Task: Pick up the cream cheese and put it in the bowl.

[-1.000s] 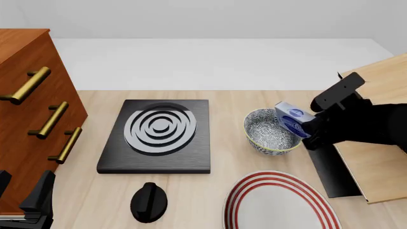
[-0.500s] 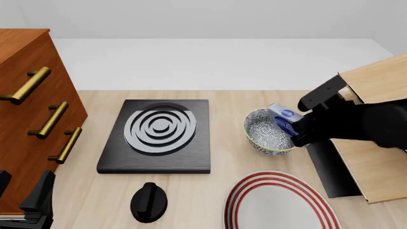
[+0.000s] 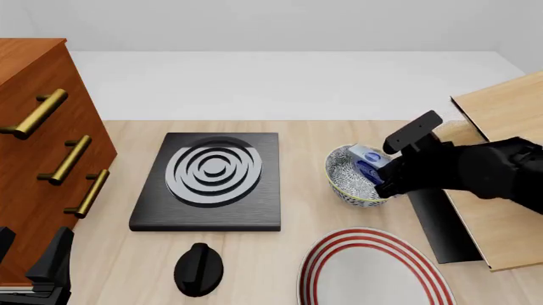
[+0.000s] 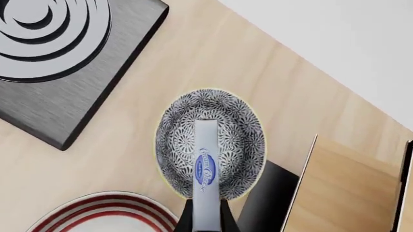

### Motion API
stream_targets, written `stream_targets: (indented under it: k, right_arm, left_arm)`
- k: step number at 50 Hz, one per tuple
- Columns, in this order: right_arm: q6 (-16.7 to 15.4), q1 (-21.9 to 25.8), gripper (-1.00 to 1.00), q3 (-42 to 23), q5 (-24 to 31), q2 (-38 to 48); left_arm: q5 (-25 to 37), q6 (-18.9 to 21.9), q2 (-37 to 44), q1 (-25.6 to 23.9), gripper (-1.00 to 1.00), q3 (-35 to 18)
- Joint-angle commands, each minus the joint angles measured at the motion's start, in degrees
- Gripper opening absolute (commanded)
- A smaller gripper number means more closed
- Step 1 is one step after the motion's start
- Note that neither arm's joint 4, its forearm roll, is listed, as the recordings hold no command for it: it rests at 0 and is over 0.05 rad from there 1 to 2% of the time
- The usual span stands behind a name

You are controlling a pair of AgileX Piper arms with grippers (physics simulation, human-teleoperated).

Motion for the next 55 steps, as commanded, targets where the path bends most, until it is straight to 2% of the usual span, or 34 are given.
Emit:
stream_targets:
  k: [1,37,55]
  right_arm:
    - [1.43,0.3,-1.0,0.04,-2.29,1.94]
    - [2.3,0.82,-1.0,1.33,-7.44,7.67]
    - [2.25,0.24,-1.0,0.97,-7.9,8.71]
  left_arm:
    - [0.0,0.0,0.0,0.0,1.0,0.0]
    - [0.0,0.0,0.0,0.0,1.0,0.0]
    - [0.0,0.0,0.0,0.0,1.0,0.0]
